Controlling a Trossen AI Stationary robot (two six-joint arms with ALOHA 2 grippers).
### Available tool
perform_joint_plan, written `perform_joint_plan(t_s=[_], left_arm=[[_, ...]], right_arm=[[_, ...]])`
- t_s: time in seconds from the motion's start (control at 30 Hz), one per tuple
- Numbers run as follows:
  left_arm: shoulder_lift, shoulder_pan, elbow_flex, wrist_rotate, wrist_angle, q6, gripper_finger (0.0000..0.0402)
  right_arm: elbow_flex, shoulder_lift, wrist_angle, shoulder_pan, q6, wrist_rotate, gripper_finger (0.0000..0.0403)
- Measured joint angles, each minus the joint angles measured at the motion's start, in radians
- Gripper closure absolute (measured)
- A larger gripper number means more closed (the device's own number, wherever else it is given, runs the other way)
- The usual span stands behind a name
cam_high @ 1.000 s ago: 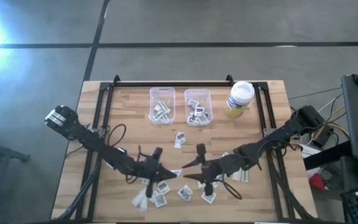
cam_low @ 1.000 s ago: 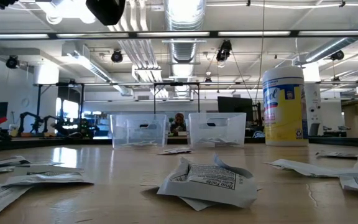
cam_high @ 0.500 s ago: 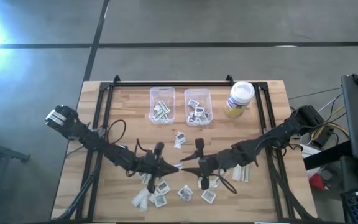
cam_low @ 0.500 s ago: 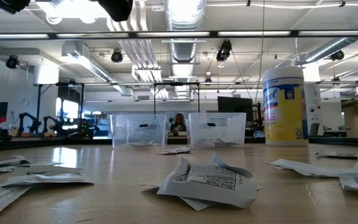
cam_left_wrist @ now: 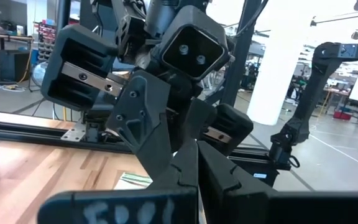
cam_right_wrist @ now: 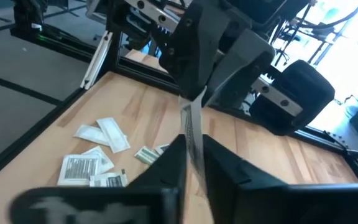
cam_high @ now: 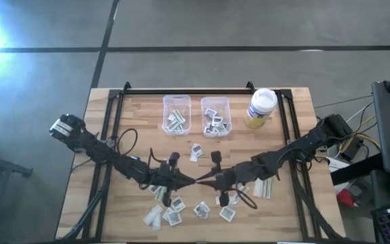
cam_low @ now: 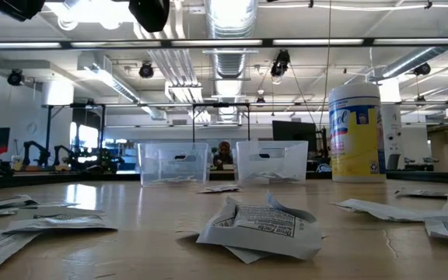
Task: Pick & Place First Aid Supplies
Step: Put the gray towelette pack into the right transparent bin
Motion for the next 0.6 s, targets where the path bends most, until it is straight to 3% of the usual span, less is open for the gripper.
perform_joint_plan(t_s=[0.1, 0.6], left_arm=[[0.000, 0.000, -0.001, 0.000, -0.007, 0.002, 0.0401], [0.000, 0.008, -0.001, -0.002, -0.141, 0.094, 0.0401]], right_arm=[[0.000, 0.000, -0.013, -0.001, 0.016, 0.000, 0.0390], [0.000, 0.002, -0.128, -0.007, 0.160, 0.011, 0.0395]])
